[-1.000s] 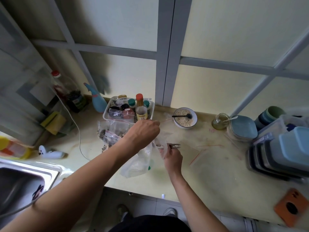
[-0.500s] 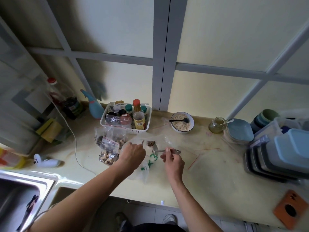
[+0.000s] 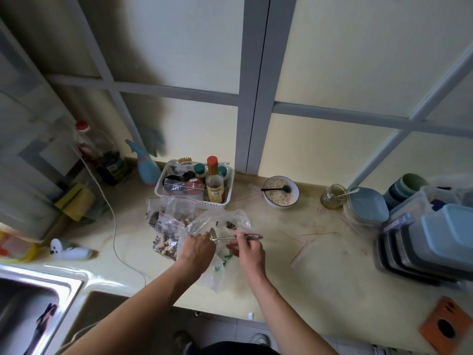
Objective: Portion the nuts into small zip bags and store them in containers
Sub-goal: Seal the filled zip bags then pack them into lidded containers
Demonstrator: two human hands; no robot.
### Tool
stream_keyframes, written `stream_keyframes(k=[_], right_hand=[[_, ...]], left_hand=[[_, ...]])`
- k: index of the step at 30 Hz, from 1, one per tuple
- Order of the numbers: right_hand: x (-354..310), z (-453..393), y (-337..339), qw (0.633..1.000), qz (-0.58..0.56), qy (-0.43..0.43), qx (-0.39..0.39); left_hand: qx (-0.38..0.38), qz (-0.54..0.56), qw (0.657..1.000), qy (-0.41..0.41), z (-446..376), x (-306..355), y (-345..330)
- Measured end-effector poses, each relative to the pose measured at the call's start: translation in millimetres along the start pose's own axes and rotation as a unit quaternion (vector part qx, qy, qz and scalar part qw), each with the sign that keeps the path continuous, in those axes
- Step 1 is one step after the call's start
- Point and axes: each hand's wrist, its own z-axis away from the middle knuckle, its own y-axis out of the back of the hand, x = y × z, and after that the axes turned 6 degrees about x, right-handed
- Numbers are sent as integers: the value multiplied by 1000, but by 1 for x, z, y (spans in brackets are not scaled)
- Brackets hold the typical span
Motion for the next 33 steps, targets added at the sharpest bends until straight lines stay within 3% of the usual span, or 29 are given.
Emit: stream_keyframes(k=[8, 12, 16, 19, 23, 33], right_hand=[[-4, -5, -6, 992, 103, 42, 56], [-4, -10, -9, 990, 120, 50, 60], [-1, -14, -14, 987, 129, 59, 73], [4, -13, -17, 982, 139, 96, 80], [4, -6, -21, 975, 158, 135, 83], [2, 2, -32, 951, 187, 196, 151]], left_hand=[[-6, 106, 994, 18, -6, -13, 7], [126, 209, 969, 27, -20, -23, 15], [263, 167, 950, 14, -40, -30, 15], [237, 134, 962, -2, -52, -36, 18], [179, 217, 959, -32, -72, -37, 22], [262, 371, 890, -29, -72, -30, 32]])
